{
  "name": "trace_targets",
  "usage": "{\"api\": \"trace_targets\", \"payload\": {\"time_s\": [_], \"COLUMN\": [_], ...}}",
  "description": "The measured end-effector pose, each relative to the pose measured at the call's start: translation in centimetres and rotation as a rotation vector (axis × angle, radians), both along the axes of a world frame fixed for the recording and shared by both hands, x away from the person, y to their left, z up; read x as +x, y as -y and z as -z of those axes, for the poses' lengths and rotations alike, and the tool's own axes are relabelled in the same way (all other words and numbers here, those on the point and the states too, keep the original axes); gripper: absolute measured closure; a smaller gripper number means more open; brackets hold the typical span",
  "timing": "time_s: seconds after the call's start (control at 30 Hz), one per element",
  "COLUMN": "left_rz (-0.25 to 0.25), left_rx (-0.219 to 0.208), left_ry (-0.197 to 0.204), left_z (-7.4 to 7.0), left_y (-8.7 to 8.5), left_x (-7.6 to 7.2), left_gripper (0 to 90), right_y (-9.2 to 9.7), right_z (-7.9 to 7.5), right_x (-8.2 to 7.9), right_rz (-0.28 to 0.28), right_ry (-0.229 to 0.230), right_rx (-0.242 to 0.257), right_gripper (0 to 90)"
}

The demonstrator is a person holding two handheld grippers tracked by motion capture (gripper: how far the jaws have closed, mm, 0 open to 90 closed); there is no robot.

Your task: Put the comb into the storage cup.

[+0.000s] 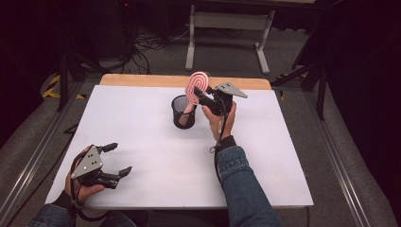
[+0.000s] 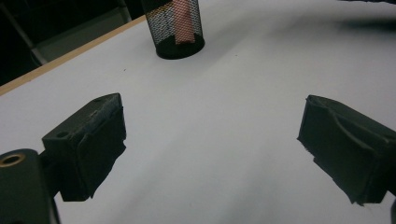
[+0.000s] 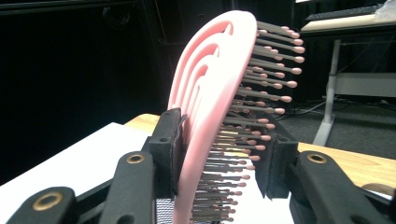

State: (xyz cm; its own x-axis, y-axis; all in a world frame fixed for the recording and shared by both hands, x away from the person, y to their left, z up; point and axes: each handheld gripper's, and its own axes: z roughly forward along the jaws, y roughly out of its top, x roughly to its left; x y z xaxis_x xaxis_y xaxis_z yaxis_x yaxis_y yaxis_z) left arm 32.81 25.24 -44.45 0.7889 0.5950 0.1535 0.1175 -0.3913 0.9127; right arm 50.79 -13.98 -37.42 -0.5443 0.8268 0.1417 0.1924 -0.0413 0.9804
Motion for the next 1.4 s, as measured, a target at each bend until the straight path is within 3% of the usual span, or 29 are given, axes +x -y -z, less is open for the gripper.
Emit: {"api": "trace_targets", "payload": {"time_s": [0.4, 0.7, 0.97, 1.4], "left_rz": [0.002, 0.004, 0.004, 0.002], "left_rx": [0.004, 0.002, 0.007, 0.013], "left_ry": [-0.001, -0.006, -0.006, -0.011], "left_z": [0.0, 0.1, 0.1, 0.2], "left_y": [0.0, 0.1, 0.1, 0.1], "left_x": [0.0, 0.0, 0.0, 0.1], "left_gripper": [8.4, 8.4, 8.4, 8.4], "right_y": [0.9, 0.8, 1.0, 1.4], "right_z": [0.6, 0.8, 0.9, 1.2], "right_x": [0.4, 0.5, 0.7, 0.9], "right_rz": [0.02, 0.024, 0.022, 0.017], "right_ry": [-0.033, -0.047, -0.057, -0.069], "right_rx": [0.021, -0.005, -0.012, -0.031], "right_gripper": [56.6, 54.8, 51.0, 37.6]}}
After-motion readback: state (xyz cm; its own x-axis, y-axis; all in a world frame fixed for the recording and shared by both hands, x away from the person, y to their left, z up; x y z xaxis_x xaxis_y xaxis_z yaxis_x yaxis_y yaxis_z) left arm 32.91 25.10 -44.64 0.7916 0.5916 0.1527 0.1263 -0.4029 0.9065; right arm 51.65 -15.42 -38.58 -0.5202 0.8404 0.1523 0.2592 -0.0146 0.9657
